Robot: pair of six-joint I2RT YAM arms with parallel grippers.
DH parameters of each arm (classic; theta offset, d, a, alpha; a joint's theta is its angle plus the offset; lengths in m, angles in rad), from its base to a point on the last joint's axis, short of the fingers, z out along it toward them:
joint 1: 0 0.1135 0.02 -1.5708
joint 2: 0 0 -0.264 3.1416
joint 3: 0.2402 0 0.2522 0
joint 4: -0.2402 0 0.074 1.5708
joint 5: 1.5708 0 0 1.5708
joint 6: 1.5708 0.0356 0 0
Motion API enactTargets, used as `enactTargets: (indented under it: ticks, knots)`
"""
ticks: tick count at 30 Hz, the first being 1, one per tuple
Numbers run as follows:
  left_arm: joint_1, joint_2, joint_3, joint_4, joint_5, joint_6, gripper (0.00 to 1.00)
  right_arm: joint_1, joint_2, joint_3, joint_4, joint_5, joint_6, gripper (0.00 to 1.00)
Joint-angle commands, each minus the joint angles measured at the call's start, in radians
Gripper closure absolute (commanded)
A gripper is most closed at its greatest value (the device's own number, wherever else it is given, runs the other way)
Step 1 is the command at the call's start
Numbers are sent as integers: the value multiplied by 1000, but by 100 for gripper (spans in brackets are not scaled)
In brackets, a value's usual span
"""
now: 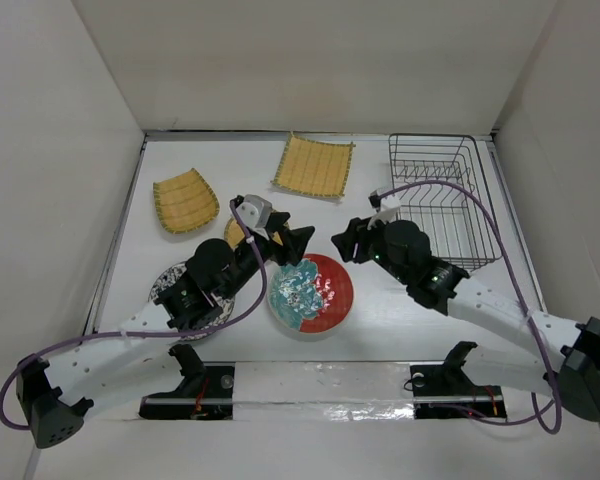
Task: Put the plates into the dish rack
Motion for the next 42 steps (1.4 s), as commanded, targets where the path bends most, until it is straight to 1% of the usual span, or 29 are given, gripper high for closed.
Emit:
enactTargets:
  ticks: [1, 3, 4, 5, 6, 8, 11, 12, 13, 14, 15, 16, 17, 19, 20, 21, 22, 23, 26, 27, 30, 35, 42]
  knots:
    - [-3, -47, 3, 58, 19, -11, 41, 5, 82, 59, 184, -58, 4, 47]
    - [-3, -79, -16, 67, 20, 12, 41, 5, 127, 78, 229, -61, 7, 59]
    - [-3, -87, -16, 64, 26, 15, 42, 5, 150, 110, 235, -60, 6, 66]
    - [-3, -94, -16, 58, 31, 15, 42, 5, 202, 128, 236, -63, 1, 91]
    - [-3, -94, -14, 55, 34, 15, 43, 5, 228, 148, 238, -61, 0, 100]
    - [-3, -94, -11, 51, 55, 7, 44, 5, 308, 206, 238, -69, -2, 100]
    - [-3, -106, -11, 62, 106, -7, 52, 5, 392, 266, 259, -43, 10, 100]
    - [-3, -111, -14, 68, 118, -8, 59, 5, 449, 285, 259, -34, 14, 100]
    - [-3, -117, -19, 74, 131, -14, 64, 5, 478, 303, 253, -26, 17, 100]
    - [-3, -123, -22, 81, 135, -17, 72, 5, 506, 323, 243, -17, 29, 100]
    - [-3, -123, -22, 78, 135, -19, 90, 5, 534, 357, 238, -14, 33, 97]
    - [-3, -119, -15, 65, 126, -27, 97, 5, 582, 372, 238, -12, 44, 89]
    - [-3, -116, -8, 58, 120, -30, 100, 5, 606, 387, 239, -11, 52, 85]
    - [-3, -110, -2, 44, 103, -33, 100, 5, 673, 432, 238, -9, 70, 72]
    - [-3, -111, -2, 44, 103, -31, 100, -7, 696, 447, 235, -24, 90, 56]
    - [-3, -113, -5, 45, 97, -31, 100, -7, 745, 484, 223, -32, 109, 50]
    - [-3, -114, -5, 44, 92, -30, 100, -7, 746, 502, 223, -38, 109, 46]
    - [-3, -116, -7, 45, 89, -27, 100, -17, 793, 518, 209, -35, 124, 43]
    - [-3, -125, -14, 53, 83, -25, 79, -29, 856, 530, 216, -30, 161, 42]
    - [-3, -130, -16, 55, 85, -24, 70, -29, 868, 524, 247, -47, 188, 42]
    - [-3, -137, -16, 55, 92, -24, 61, -52, 917, 510, 295, -99, 227, 42]
    - [-3, -140, -16, 55, 100, -24, 59, -61, 977, 518, 333, -158, 257, 44]
    - [-3, -137, -16, 55, 102, -27, 58, -81, 1049, 518, 422, -271, 326, 56]
